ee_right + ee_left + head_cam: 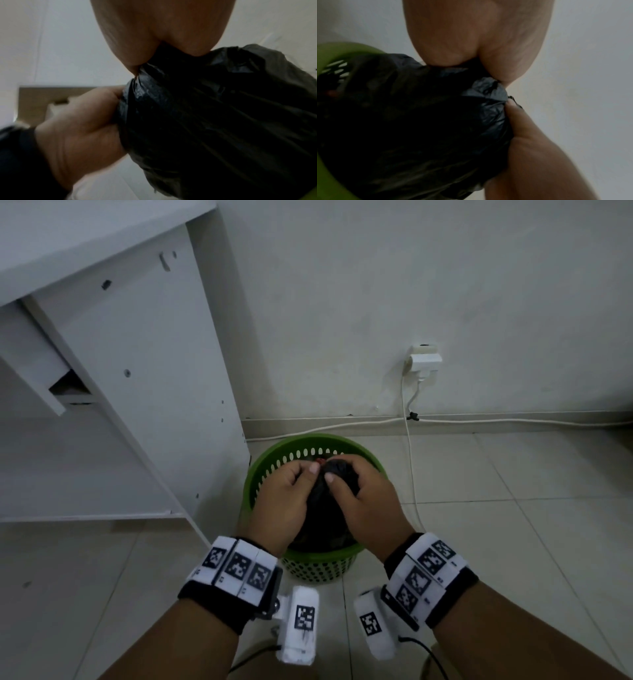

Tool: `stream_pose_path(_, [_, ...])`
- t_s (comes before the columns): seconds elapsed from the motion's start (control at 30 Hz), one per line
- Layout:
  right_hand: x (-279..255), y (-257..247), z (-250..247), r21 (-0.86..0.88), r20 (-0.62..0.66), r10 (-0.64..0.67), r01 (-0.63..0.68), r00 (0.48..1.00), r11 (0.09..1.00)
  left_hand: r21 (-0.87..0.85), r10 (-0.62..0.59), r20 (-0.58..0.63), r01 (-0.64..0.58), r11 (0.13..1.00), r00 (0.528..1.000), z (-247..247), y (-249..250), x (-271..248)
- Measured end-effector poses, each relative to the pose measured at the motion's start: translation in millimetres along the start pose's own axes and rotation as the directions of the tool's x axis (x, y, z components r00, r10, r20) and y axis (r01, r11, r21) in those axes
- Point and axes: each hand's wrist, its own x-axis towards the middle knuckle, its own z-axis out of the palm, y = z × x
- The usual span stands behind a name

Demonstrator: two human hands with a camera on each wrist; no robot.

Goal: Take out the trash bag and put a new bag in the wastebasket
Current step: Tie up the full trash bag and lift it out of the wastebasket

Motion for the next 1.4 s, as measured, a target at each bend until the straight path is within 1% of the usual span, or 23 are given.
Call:
stream_pose_path(0.07, [6.8, 3.9, -0.2, 0.010, -0.025, 0.119, -0.119, 0.993, 0.993, 0.127, 0.069, -0.013, -0.067, 0.990, 0.998, 2.9, -5.2, -2.7])
stream_pose_path(0.13, [13.4, 8.0, 1.3, 0.083, 0.039, 0.276, -0.278, 0.960, 0.957, 0.263, 0.211, 0.034, -0.212, 0.941, 0.977, 3.9, -15.9, -5.1])
stream_pose_path(0.17, [16.1, 8.1, 2.1, 0.176, 0.092, 0.382, -0.393, 0.919, 0.903, 0.317, 0.263, 0.067, -0.270, 0.909, 0.962, 3.8, -21.9, -6.2])
stream_pose_path(0.23, [19.3, 8.5, 3.7, 0.367, 0.224, 0.558, -0.599, 0.799, 0.711, 0.388, 0.284, 0.079, -0.292, 0.874, 0.956, 3.5, -32.1, -4.2])
stream_pose_path(0.27, [20.3, 9.6, 4.9, 0.416, 0.279, 0.591, -0.650, 0.756, 0.635, 0.401, 0.270, 0.050, -0.267, 0.876, 0.962, 3.1, -34.6, -1.3])
stream_pose_path(0.3, [21.5, 11.3, 6.7, 0.409, 0.304, 0.594, -0.665, 0.745, 0.624, 0.394, 0.246, 0.014, -0.232, 0.889, 0.969, 2.3, -35.9, 1.9])
stream_pose_path(0.33, [22.5, 14.0, 9.3, 0.360, 0.298, 0.580, -0.652, 0.758, 0.667, 0.370, 0.217, -0.009, -0.198, 0.908, 0.976, 1.4, -36.9, 5.7])
stream_pose_path(0.4, [21.3, 18.4, 14.2, 0.173, 0.203, 0.494, -0.528, 0.845, 0.832, 0.299, 0.139, -0.010, -0.130, 0.945, 0.990, -1.4, -37.0, 12.2])
stream_pose_path(0.47, [14.5, 19.3, 14.8, -0.052, 0.092, 0.257, -0.253, 0.962, 0.966, 0.208, 0.010, -0.007, -0.008, 0.978, 1.000, -4.3, -36.6, 18.0])
stream_pose_path(0.5, [10.3, 22.0, 14.7, -0.136, 0.096, 0.099, -0.085, 0.990, 0.987, 0.160, -0.057, -0.011, 0.059, 0.985, 0.998, -5.9, -37.3, 21.6])
stream_pose_path(0.53, [5.7, 25.3, 14.4, -0.207, 0.153, -0.018, 0.050, 0.988, 0.977, 0.116, -0.113, -0.016, 0.114, 0.987, 0.994, -7.6, -38.2, 25.2])
stream_pose_path(0.6, [-0.1, 34.6, 15.2, -0.319, 0.282, -0.095, 0.186, 0.955, 0.929, 0.055, -0.201, 0.006, 0.200, 0.978, 0.980, -11.0, -36.9, 31.6])
stream_pose_path(0.7, [-0.6, 46.7, 19.3, -0.322, 0.272, -0.087, 0.176, 0.958, 0.930, 0.063, -0.236, 0.056, 0.232, 0.971, 0.970, -12.1, -38.0, 35.0])
stream_pose_path(0.77, [5.3, 47.4, 21.0, -0.276, 0.253, -0.049, 0.121, 0.966, 0.953, 0.172, -0.143, 0.013, 0.139, 0.975, 0.990, -12.7, -45.3, 34.2])
stream_pose_path(0.83, [15.7, 47.9, 20.4, -0.241, 0.256, 0.062, 0.002, 0.965, 0.971, 0.174, -0.033, -0.012, 0.035, 0.984, 0.999, -15.8, -54.6, 28.5])
stream_pose_path(0.97, [33.8, 59.3, 24.6, -0.155, 0.269, 0.282, -0.247, 0.921, 0.956, 0.216, 0.123, 0.138, -0.151, 0.965, 0.983, -21.8, -72.5, 17.2])
stream_pose_path(1.03, [36.4, 62.2, 29.7, -0.109, 0.294, 0.386, -0.371, 0.874, 0.922, 0.272, 0.133, 0.106, -0.157, 0.949, 0.985, -21.6, -80.1, 20.4])
stream_pose_path(1.1, [37.5, 64.0, 35.4, -0.113, 0.284, 0.410, -0.394, 0.867, 0.912, 0.276, 0.105, 0.033, -0.110, 0.955, 0.994, -21.4, -84.8, 28.4])
stream_pose_path(1.17, [35.2, 62.8, 36.4, -0.193, 0.207, 0.299, -0.261, 0.932, 0.946, 0.221, 0.048, -0.022, -0.042, 0.974, 0.999, -19.5, -86.0, 38.3])
stream_pose_path(1.23, [30.8, 64.5, 32.4, -0.317, 0.194, 0.041, 0.023, 0.980, 0.948, 0.173, -0.036, -0.060, 0.046, 0.984, 0.998, -16.9, -85.8, 46.4])
stream_pose_path(1.27, [28.1, 66.8, 30.0, -0.372, 0.260, -0.039, 0.137, 0.965, 0.918, 0.165, -0.071, -0.074, 0.082, 0.983, 0.995, -15.5, -85.9, 49.9])
stream_pose_path(1.33, [24.7, 74.2, 26.4, -0.467, 0.417, -0.064, 0.274, 0.907, 0.841, 0.178, -0.113, -0.086, 0.126, 0.976, 0.990, -12.6, -86.1, 54.3])
stream_pose_path(1.4, [25.7, 81.3, 26.9, -0.493, 0.494, -0.030, 0.308, 0.869, 0.814, 0.185, -0.126, -0.088, 0.141, 0.973, 0.988, -10.3, -84.8, 55.1])
